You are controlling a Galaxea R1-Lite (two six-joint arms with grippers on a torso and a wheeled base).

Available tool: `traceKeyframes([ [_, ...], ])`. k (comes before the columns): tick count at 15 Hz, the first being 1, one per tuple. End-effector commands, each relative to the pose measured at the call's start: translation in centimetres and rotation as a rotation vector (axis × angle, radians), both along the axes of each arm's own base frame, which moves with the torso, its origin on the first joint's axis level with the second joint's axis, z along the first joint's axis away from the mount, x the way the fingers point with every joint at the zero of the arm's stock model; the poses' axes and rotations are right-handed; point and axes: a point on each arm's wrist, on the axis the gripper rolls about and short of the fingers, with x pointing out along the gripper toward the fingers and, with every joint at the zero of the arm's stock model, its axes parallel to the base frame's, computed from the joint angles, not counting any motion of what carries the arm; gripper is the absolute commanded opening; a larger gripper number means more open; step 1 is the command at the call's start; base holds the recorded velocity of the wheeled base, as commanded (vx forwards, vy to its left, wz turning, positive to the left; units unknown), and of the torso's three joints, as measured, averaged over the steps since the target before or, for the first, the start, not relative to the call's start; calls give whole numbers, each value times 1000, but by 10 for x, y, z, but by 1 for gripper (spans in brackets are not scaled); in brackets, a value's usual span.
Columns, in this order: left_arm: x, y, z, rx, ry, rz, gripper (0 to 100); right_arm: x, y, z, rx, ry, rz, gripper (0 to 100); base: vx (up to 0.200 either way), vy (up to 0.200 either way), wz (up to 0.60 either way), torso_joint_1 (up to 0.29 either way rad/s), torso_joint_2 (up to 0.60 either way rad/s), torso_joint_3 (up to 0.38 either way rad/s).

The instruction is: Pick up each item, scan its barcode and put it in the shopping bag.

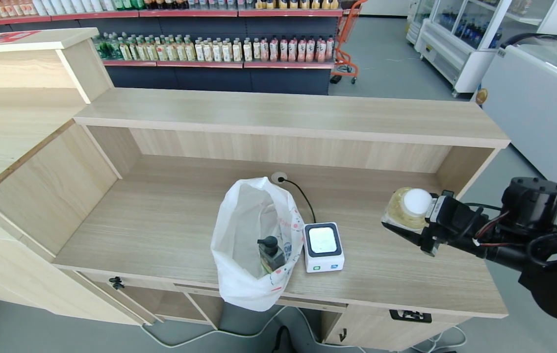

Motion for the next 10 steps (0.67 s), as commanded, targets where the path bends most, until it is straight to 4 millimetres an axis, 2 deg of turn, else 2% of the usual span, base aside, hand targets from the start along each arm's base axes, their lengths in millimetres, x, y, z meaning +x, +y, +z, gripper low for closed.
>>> traceKeyframes([
  [1, 0, 0, 0, -1, 1, 0, 0, 19, 3, -34, -4, 72, 37, 0, 0, 0, 0, 0, 0, 0],
  [4, 0, 0, 0, -1, 1, 0, 0, 34, 6, -37, 4, 59, 72, 0, 0, 0, 0, 0, 0, 0],
  [10, 0, 0, 0, 2, 0, 0, 0, 51, 14, -42, 9, 42, 108, 0, 0, 0, 0, 0, 0, 0],
])
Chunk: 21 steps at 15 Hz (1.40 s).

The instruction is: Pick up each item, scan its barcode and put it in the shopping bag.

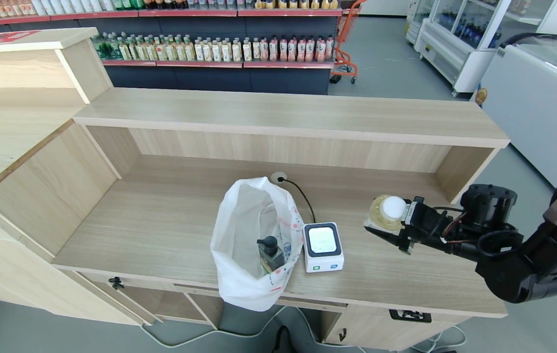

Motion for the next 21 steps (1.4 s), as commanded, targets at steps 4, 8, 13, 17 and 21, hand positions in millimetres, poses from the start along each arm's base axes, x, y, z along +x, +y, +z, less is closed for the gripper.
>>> traceKeyframes([
  [4, 0, 0, 0, 0, 1, 0, 0, 7, 17, -6, 13, 12, 63, 0, 0, 0, 0, 0, 0, 0],
  [8, 0, 0, 0, 0, 1, 0, 0, 14, 30, -12, 15, 9, 103, 0, 0, 0, 0, 0, 0, 0],
  [13, 0, 0, 0, 0, -1, 0, 0, 20, 46, -20, 22, -34, 141, 0, 0, 0, 0, 0, 0, 0],
  [17, 0, 0, 0, 0, -1, 0, 0, 23, 47, -26, 18, -33, 142, 0, 0, 0, 0, 0, 0, 0],
  [21, 0, 0, 0, -2, -1, 0, 0, 25, 51, -30, 17, -42, 147, 0, 0, 0, 0, 0, 0, 0],
])
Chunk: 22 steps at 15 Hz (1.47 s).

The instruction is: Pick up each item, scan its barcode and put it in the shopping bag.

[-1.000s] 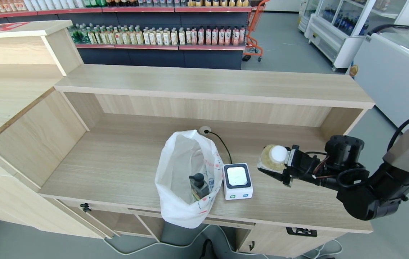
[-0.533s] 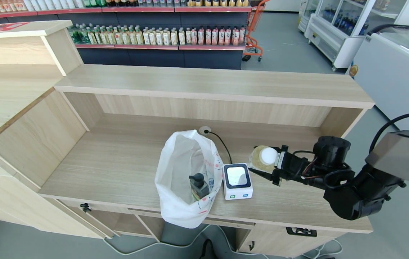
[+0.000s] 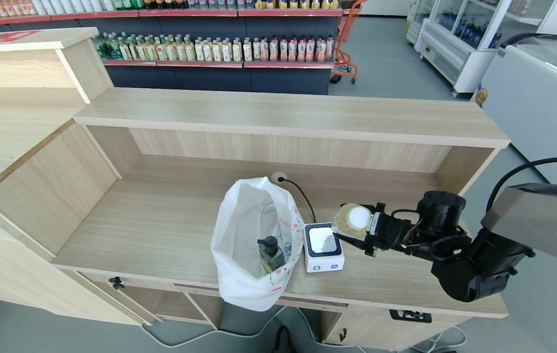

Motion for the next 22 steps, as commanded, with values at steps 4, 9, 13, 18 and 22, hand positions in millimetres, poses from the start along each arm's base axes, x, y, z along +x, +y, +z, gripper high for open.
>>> traceKeyframes([
  [4, 0, 0, 0, 0, 0, 0, 0, 2, 1, -11, -3, 4, 3, 0, 0, 0, 0, 0, 0, 0],
  [9, 0, 0, 0, -1, -1, 0, 0, 4, 0, -19, 0, 0, 8, 0, 0, 0, 0, 0, 0, 0],
  [13, 0, 0, 0, -1, -1, 0, 0, 9, 2, -21, 4, -9, 27, 0, 0, 0, 0, 0, 0, 0],
  [18, 0, 0, 0, -1, 0, 0, 0, 16, 4, -23, 10, -22, 43, 0, 0, 0, 0, 0, 0, 0],
  [22, 0, 0, 0, -6, 0, 0, 0, 22, 5, -19, 25, -34, 42, 0, 0, 0, 0, 0, 0, 0],
])
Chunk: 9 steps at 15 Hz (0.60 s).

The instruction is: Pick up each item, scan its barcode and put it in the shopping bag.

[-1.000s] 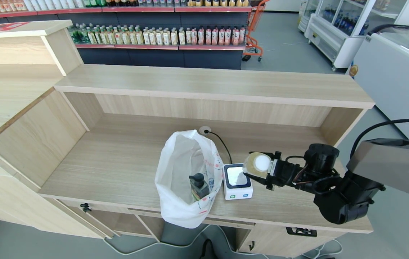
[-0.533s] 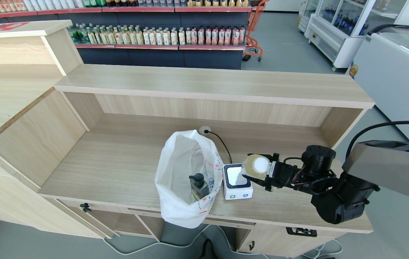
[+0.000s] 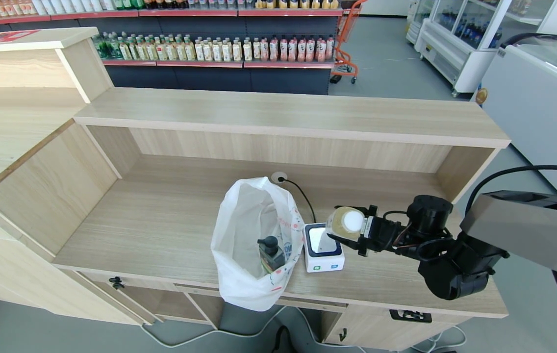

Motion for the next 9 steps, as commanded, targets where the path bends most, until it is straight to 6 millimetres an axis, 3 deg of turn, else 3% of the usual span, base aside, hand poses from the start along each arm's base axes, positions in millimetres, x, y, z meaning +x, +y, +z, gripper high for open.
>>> traceKeyframes([
  [1, 0, 0, 0, 0, 0, 0, 0, 4, 0, 1, 4, -14, -2, 0, 0, 0, 0, 0, 0, 0],
  [6, 0, 0, 0, 0, 0, 0, 0, 6, -14, -2, 4, -8, -32, 0, 0, 0, 0, 0, 0, 0],
  [9, 0, 0, 0, 0, 2, 0, 0, 5, 0, -14, 4, 8, 3, 0, 0, 0, 0, 0, 0, 0],
])
